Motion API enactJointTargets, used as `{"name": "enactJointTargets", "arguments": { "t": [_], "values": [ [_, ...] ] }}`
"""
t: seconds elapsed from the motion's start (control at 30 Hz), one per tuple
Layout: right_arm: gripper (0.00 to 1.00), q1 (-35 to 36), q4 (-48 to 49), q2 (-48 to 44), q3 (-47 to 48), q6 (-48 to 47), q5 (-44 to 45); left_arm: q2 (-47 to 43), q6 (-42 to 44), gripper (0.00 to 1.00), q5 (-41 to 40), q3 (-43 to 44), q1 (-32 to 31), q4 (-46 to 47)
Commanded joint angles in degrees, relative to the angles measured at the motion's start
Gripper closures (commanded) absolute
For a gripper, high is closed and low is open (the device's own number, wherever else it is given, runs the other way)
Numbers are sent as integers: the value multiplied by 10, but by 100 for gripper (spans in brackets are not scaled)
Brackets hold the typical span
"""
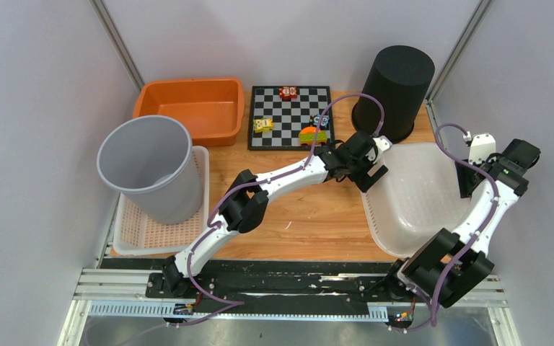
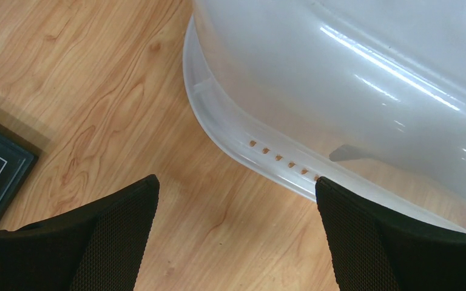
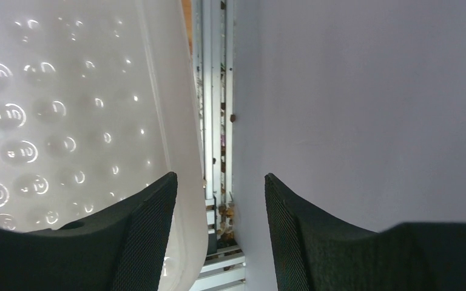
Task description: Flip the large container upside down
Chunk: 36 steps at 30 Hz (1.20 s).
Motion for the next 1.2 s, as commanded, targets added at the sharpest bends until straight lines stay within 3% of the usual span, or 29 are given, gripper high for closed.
{"name": "enactJointTargets", "arguments": {
  "t": [0.0, 0.73, 1.17],
  "values": [
    [42, -19, 32, 10, -13, -24, 42, -18, -1, 0, 0, 2, 3, 11],
    [42, -47, 15, 8, -72, -106, -13, -8, -6, 0, 2, 18, 3, 10],
    [42, -47, -29, -19, -59, -116, -29, -9, -12, 0, 12, 17, 3, 11]
  ]
}}
